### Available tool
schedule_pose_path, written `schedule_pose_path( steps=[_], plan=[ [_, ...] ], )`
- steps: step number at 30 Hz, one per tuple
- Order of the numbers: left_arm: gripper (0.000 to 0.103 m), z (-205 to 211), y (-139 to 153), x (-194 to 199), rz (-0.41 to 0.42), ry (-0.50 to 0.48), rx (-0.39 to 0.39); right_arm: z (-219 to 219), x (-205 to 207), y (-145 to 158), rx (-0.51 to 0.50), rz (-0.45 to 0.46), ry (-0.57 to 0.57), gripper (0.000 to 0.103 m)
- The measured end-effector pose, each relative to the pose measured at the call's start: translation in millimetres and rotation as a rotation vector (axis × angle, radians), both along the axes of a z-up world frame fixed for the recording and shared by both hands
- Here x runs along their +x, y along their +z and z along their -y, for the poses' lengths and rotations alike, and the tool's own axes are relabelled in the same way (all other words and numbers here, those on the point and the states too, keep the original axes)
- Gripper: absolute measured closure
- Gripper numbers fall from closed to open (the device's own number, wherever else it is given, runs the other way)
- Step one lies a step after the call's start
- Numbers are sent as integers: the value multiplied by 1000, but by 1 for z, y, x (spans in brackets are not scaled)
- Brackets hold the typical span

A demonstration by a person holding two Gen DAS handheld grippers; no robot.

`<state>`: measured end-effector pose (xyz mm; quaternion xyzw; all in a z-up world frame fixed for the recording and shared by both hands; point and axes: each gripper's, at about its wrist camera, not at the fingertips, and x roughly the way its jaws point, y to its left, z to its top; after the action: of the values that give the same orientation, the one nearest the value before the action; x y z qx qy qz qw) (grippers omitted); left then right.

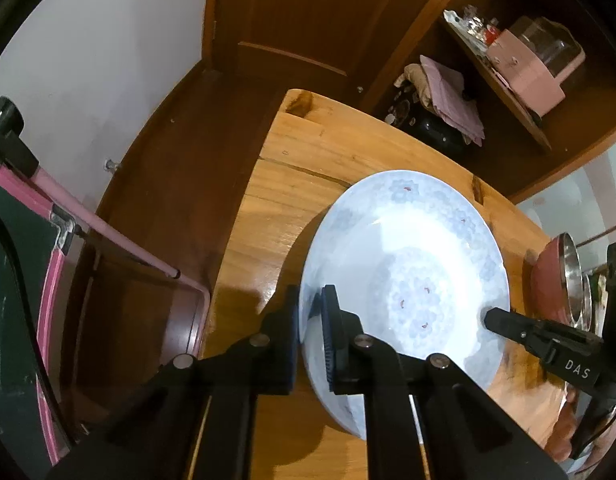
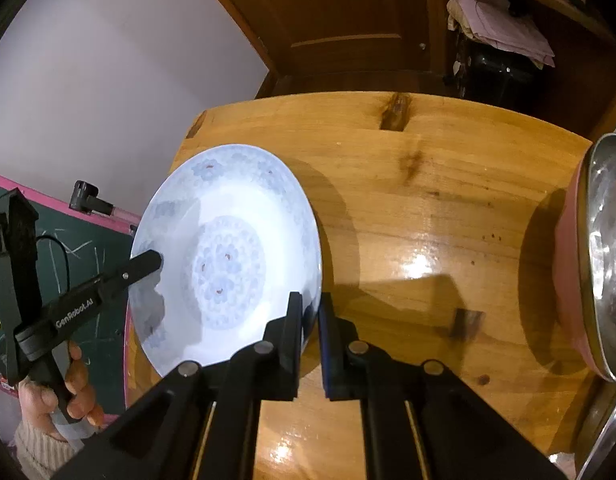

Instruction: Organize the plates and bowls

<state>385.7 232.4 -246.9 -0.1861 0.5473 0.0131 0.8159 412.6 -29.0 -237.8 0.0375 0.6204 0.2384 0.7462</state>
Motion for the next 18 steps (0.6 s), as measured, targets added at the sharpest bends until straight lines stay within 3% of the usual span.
schedule_pose_path(
  steps=[9, 18],
  plan=[
    [96, 16, 9, -21, -32, -45, -12, 19, -14, 2, 2, -26, -7, 96],
    [96, 38, 41, -69, -36, -80, -25, 42, -50, 32, 17, 2, -12, 96]
  ],
)
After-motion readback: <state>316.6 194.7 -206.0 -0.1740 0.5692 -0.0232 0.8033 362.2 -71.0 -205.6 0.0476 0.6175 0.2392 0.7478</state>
